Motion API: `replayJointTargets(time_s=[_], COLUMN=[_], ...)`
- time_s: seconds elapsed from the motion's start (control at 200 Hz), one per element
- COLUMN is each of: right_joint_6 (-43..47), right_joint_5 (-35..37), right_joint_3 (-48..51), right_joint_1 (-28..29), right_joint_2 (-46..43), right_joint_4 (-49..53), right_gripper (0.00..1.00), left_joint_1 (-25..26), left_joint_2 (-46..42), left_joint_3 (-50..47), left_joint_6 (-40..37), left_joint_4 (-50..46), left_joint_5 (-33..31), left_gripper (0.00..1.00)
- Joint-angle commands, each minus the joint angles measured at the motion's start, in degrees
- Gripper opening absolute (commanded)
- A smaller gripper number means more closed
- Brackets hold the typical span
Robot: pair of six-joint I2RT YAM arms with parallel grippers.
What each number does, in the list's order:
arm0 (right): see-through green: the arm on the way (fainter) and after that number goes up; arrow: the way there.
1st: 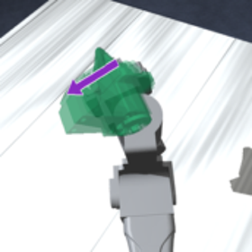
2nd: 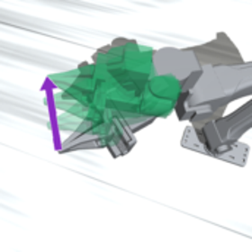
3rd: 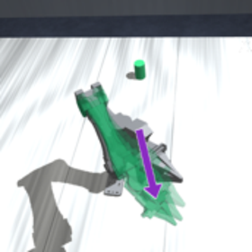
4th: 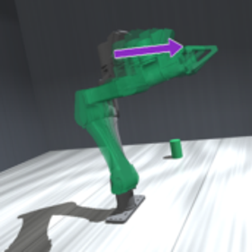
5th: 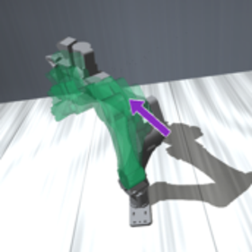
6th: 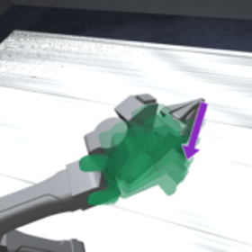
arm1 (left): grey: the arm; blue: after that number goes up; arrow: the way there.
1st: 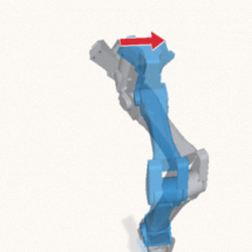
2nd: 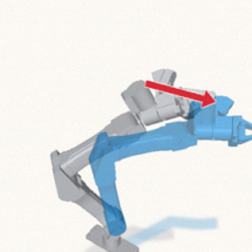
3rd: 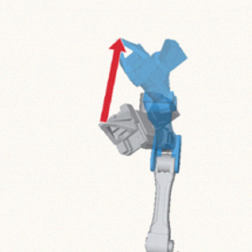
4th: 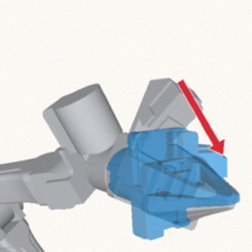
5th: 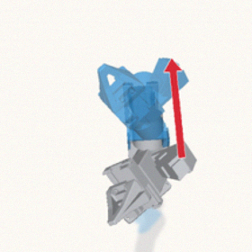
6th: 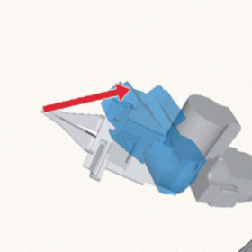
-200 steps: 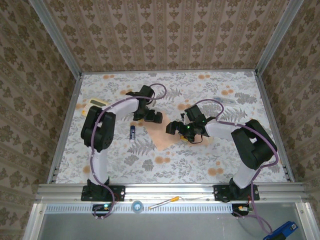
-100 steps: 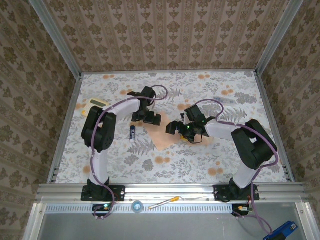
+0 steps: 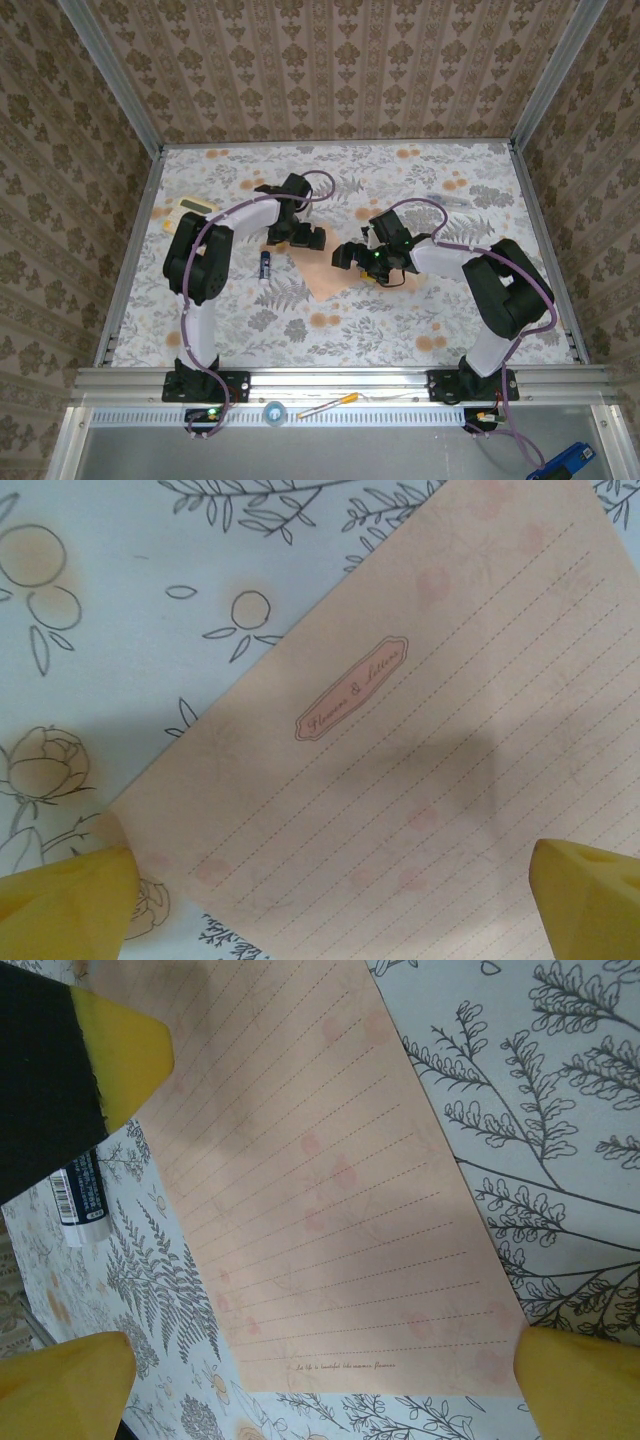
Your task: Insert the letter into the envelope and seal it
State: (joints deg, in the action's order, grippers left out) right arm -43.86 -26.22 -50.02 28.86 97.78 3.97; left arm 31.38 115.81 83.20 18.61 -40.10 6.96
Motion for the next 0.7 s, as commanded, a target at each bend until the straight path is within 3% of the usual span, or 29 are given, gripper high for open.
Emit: replayJointTargets(time_s=[0.0, 0.695], right_joint_6=[0.41, 0.35], right_joint_5=[0.68, 0.72], right_joint_3=[1.59, 1.71], right_joint_1=[-0.16, -0.21], right_joint_2=[1.18, 1.26], right_joint_4=[1.89, 1.88], right_gripper=[1.0, 1.0], left_joint_1=[-0.44, -3.77], left_joint_2=[1.1, -0.53], left_joint_3=[-1.49, -0.25], left_joint_6=[1.88, 0.09], left_joint_4=[0.52, -0.49], left_joint_5=[2.21, 1.32], left_gripper=[1.0, 1.0])
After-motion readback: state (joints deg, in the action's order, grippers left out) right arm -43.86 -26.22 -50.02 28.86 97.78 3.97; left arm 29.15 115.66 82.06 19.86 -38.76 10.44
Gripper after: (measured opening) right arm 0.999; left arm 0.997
